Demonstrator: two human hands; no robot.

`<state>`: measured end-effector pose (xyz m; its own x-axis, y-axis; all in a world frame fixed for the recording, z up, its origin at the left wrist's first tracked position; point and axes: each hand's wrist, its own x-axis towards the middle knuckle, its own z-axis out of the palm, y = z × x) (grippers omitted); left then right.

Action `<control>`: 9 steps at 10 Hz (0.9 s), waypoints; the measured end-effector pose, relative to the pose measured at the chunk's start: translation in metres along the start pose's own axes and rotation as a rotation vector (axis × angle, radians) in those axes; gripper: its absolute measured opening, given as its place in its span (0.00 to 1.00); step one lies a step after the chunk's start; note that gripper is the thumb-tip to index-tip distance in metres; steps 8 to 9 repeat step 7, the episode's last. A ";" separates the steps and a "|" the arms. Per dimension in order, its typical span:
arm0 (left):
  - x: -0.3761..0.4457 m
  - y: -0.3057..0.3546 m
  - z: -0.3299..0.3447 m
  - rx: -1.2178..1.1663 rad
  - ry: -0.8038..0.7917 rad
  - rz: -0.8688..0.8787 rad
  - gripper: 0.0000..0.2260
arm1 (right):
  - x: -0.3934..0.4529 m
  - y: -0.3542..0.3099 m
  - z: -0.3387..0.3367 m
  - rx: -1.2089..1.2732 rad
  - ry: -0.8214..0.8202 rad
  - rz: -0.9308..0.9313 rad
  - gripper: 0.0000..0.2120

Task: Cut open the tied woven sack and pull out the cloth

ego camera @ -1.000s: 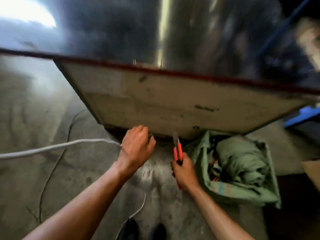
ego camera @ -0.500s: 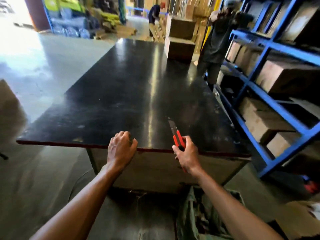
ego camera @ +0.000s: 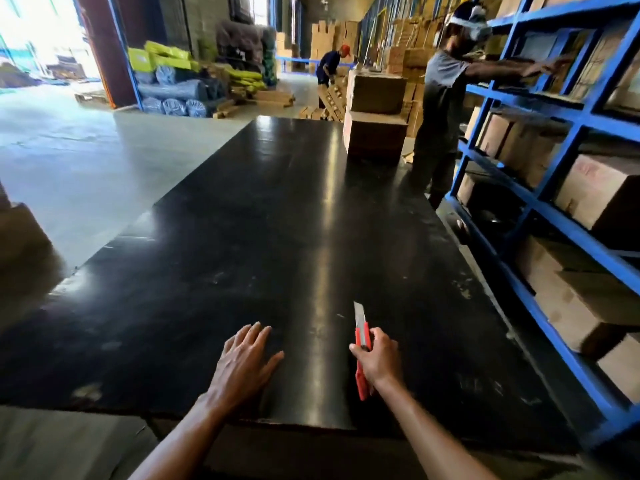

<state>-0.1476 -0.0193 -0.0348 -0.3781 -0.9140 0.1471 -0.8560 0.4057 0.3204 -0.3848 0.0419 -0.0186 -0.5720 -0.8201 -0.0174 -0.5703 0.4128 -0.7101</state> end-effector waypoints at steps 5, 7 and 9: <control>0.041 -0.013 0.091 0.050 -0.234 -0.115 0.45 | 0.058 0.016 0.053 -0.359 -0.204 0.018 0.19; 0.030 -0.019 0.070 0.024 -0.277 -0.063 0.43 | 0.044 0.016 0.047 -0.350 -0.185 0.009 0.23; 0.030 -0.019 0.070 0.024 -0.277 -0.063 0.43 | 0.044 0.016 0.047 -0.350 -0.185 0.009 0.23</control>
